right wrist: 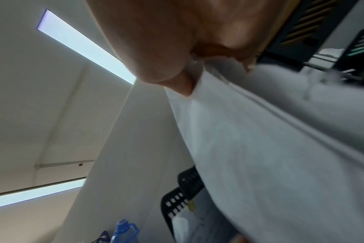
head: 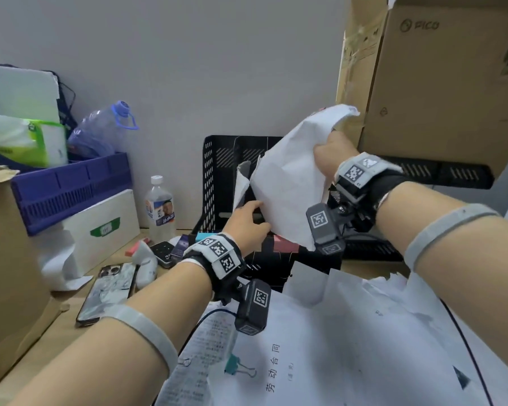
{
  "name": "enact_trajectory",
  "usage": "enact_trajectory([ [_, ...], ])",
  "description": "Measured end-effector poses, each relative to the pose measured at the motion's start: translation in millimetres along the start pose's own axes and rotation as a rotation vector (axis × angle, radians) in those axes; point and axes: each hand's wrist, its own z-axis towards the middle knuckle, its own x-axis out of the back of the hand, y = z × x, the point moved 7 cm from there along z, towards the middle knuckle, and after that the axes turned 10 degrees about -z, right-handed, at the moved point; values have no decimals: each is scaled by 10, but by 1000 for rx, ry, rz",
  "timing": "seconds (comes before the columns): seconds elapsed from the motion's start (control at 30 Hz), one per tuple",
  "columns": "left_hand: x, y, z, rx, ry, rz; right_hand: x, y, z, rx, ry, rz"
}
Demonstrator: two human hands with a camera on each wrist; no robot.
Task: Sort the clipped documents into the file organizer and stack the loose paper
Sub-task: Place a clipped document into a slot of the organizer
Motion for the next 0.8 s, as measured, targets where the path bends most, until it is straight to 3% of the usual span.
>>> enact_trajectory([
  [0.27, -160, 110, 87, 6, -136, 48, 197, 9, -35, 79, 32, -34],
  [0.4, -174, 108, 43, 38, -145, 73, 73, 32, -15, 90, 32, -55],
  [0.57, -154, 72, -21, 63, -157, 170, -144, -24, 9, 99, 142, 37],
  [0.8, -142, 60, -4, 89, -145, 100, -739, 215, 56, -5, -111, 4],
])
